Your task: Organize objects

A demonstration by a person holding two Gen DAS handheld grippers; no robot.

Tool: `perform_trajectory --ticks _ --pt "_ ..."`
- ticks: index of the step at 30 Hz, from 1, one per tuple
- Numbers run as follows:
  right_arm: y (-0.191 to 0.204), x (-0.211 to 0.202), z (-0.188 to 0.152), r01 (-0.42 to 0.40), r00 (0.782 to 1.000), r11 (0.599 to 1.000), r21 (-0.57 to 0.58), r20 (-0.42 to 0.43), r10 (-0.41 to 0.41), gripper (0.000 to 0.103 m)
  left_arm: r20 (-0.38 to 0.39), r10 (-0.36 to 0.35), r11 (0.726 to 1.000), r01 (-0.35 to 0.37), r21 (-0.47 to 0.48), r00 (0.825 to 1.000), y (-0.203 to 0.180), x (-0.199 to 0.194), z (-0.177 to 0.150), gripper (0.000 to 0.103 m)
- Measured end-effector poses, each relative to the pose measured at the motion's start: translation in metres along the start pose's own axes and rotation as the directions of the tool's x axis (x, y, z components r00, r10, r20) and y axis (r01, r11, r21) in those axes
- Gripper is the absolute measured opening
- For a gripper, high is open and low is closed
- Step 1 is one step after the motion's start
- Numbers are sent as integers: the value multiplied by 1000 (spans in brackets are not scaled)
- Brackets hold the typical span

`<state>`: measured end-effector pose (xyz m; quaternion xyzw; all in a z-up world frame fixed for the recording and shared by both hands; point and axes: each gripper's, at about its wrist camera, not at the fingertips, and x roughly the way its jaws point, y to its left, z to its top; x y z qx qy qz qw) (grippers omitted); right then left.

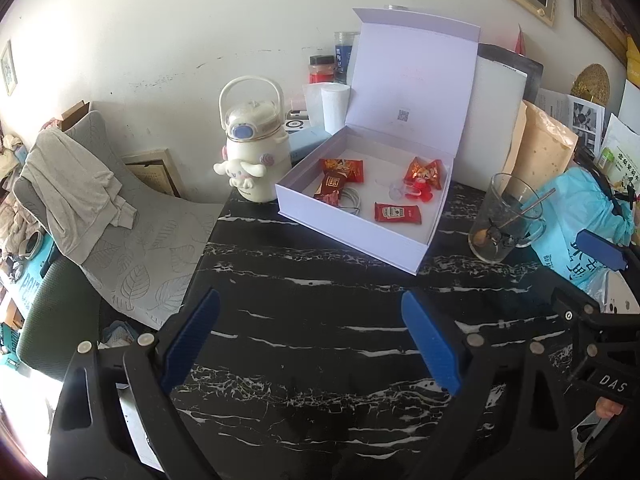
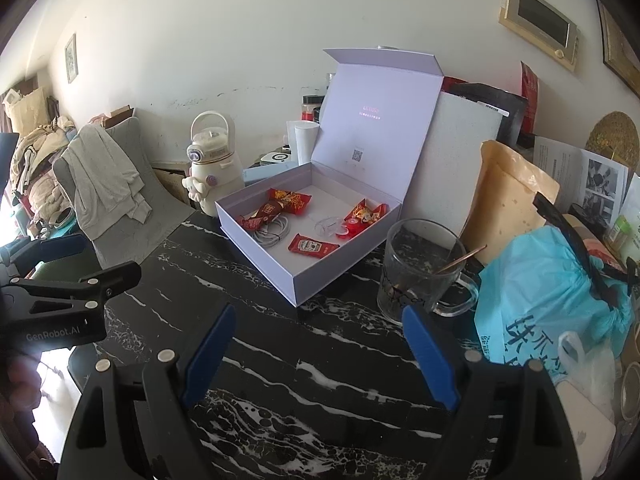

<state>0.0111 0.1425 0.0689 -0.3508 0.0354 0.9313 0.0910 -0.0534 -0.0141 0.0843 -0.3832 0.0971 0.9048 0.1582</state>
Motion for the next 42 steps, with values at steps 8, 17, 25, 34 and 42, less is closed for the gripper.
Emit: perform_trajectory --ticks 8,17,25,34,42 --pt "2 -1 -9 -4 1000 1000 -7 -9 4 86 -10 16 1000 -16 -2 1000 0 1 -13 92" --pt "4 -1 -11 -5 1000 1000 -17 -13 5 86 -13 6 1000 -7 -2 1000 -1 -1 -19 92" --pt "2 1 -12 3 1000 1000 -18 -25 -3 86 -14 -12 1000 12 -8 1000 2 0 -20 92" --pt "1 1 -11 11 1000 1000 -18 -25 -12 86 -30 -35 999 35 1 999 0 6 -21 92" --pt "0 3 -12 20 999 1000 -19 -31 -20 86 -36 -23 1000 24 10 999 -2 7 -20 92"
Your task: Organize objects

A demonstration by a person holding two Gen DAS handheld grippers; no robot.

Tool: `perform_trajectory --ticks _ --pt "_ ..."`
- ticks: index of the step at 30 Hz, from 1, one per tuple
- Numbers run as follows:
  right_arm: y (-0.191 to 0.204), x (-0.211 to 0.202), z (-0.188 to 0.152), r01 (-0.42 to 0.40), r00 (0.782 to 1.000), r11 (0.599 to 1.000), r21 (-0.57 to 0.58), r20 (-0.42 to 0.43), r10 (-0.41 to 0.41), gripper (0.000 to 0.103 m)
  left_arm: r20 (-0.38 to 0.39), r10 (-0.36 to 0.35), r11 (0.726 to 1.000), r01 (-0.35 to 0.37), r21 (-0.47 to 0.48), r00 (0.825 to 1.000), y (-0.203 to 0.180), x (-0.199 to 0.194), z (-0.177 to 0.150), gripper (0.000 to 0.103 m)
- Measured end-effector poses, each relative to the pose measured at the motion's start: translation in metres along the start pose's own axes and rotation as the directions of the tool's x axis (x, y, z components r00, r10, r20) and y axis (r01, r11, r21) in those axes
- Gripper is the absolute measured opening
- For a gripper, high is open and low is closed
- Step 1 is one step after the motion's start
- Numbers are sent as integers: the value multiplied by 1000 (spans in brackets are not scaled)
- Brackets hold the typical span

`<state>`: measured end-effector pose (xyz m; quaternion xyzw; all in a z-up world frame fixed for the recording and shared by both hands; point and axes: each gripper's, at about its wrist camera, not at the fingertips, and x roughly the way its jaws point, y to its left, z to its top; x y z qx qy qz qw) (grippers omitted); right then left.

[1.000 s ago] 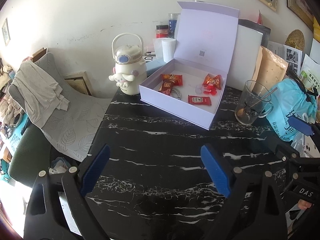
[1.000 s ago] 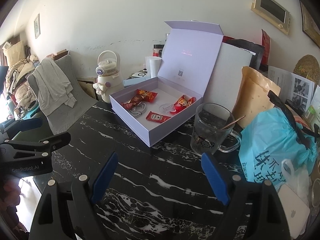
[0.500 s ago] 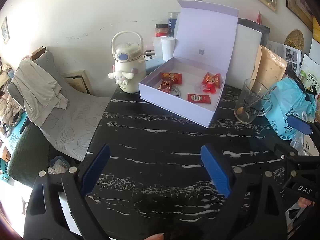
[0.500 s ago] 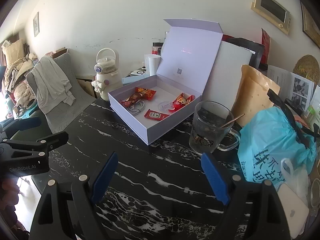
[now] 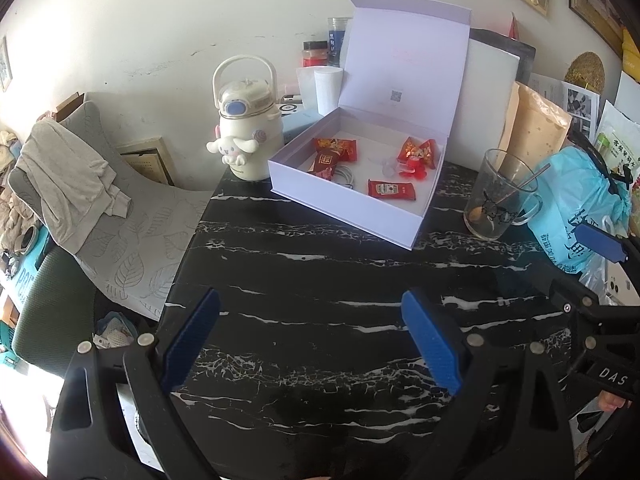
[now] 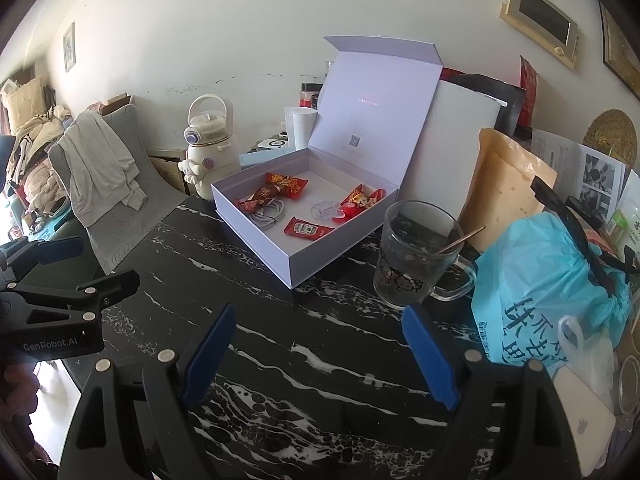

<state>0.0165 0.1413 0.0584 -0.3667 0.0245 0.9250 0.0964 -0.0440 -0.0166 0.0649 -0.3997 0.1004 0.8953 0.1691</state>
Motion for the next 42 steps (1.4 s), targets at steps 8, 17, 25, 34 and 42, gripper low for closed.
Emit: perform_trajectory --ticks 8,17,25,34,42 --pt "1 1 -1 0 1000 1000 0 -3 0 86 -16 4 1000 -4 7 1000 -2 6 0 92" --pt "2 2 -1 -4 1000 1000 -2 -4 4 86 -19 7 1000 -6 10 1000 -2 6 1 92" --pt "1 5 -1 -4 1000 1000 -2 -14 3 86 -30 6 1000 -6 24 1000 -4 8 -1 92" --pt "2 6 -2 -4 1000 1000 -1 -19 4 86 -39 2 999 0 38 999 -6 8 -1 92" --pt "2 7 -3 -1 1000 1000 -1 -23 1 86 -47 -1 999 3 36 999 -6 8 -1 92"
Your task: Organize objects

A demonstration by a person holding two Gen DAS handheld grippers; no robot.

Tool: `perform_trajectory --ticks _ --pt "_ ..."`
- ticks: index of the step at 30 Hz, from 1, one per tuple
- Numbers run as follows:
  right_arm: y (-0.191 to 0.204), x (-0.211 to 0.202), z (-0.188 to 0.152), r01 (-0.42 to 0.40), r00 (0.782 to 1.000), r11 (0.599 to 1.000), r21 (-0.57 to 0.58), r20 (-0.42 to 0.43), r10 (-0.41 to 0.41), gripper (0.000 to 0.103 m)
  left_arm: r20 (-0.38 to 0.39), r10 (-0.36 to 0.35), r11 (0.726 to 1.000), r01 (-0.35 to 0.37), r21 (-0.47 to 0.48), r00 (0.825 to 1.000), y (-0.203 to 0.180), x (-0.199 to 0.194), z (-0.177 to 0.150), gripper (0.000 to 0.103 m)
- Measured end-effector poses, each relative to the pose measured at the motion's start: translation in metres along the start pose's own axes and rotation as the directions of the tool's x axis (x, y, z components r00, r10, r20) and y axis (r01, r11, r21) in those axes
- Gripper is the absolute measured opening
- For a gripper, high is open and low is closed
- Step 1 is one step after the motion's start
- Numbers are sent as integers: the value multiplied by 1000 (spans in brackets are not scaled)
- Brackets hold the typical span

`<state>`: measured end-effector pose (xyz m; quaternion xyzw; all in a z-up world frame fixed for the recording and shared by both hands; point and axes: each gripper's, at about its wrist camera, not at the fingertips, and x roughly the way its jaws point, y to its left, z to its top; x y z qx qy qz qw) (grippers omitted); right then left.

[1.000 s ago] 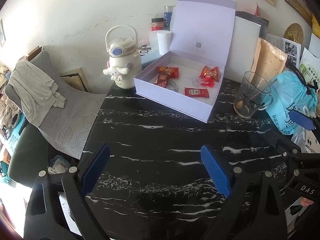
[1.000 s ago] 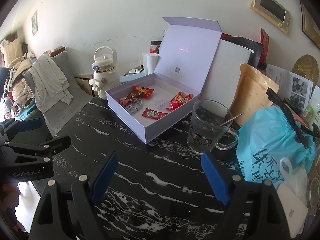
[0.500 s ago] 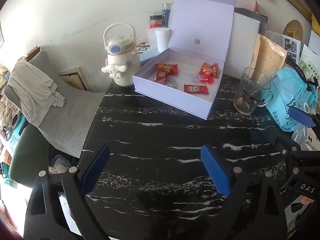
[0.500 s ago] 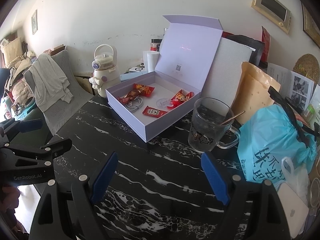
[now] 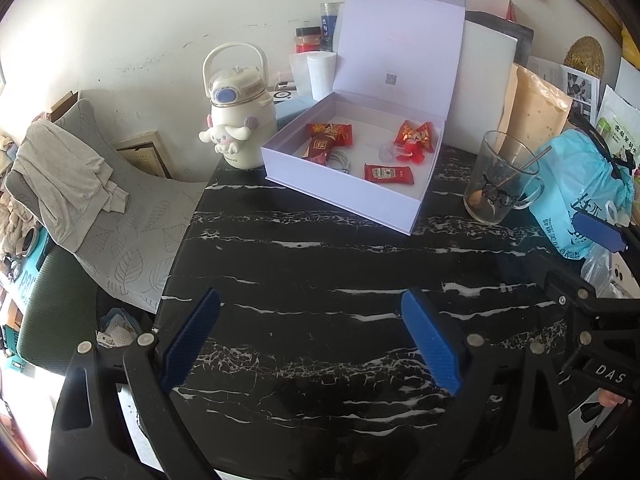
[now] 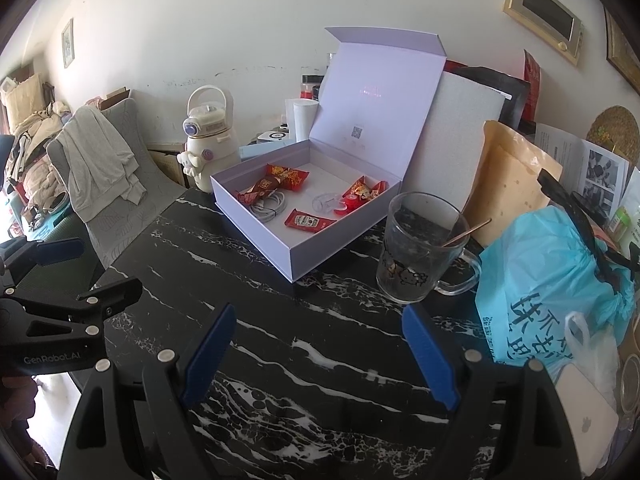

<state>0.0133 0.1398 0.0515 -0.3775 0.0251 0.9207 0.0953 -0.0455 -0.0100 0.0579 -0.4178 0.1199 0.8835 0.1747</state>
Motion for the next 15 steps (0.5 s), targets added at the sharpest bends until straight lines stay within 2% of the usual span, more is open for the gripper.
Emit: perform_trajectory --ticks 15 --pt "-2 1 -9 6 1000 1000 10 -14 -6 86 -13 8 1000 -8 0 1000 0 3 -6 92"
